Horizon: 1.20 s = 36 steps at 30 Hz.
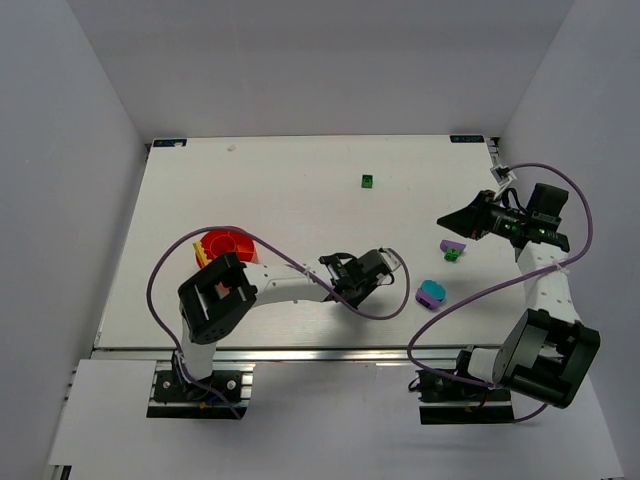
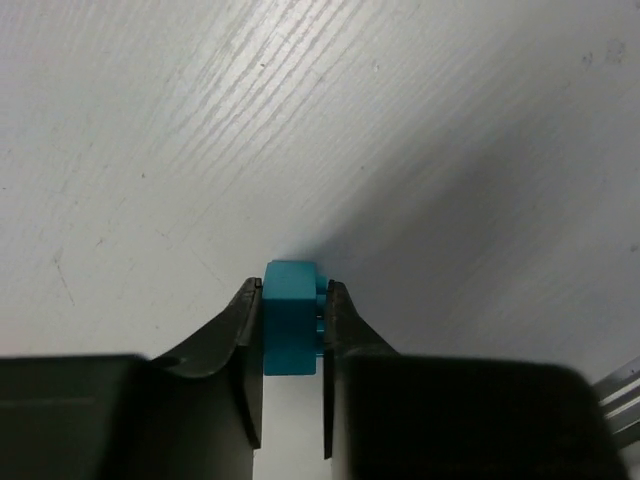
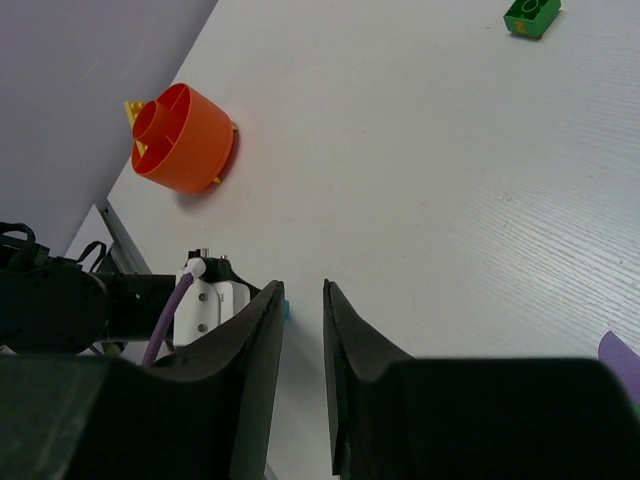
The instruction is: Sort the legos into containers by color
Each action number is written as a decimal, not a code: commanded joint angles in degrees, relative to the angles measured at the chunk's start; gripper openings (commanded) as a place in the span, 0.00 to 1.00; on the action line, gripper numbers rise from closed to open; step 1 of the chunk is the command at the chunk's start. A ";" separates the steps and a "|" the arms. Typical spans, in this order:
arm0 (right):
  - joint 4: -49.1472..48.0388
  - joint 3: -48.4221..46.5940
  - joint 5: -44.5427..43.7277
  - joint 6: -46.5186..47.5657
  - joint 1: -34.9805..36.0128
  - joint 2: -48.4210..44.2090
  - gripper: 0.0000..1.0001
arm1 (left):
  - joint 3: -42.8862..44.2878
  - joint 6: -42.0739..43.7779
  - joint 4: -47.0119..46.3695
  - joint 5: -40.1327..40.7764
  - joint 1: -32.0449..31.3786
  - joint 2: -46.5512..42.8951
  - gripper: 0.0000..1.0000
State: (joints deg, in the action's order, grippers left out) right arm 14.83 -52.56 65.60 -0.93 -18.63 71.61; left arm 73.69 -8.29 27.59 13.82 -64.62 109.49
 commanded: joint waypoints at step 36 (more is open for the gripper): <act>-1.47 2.72 2.77 3.83 0.00 -0.86 0.24 | -20.08 4.78 7.03 23.00 24.45 -39.01 0.02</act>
State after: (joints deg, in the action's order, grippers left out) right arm 14.41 -49.80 66.63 1.96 -18.65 70.87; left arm 52.75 -6.13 35.48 37.60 -40.95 70.04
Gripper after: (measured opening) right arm 0.242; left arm 0.370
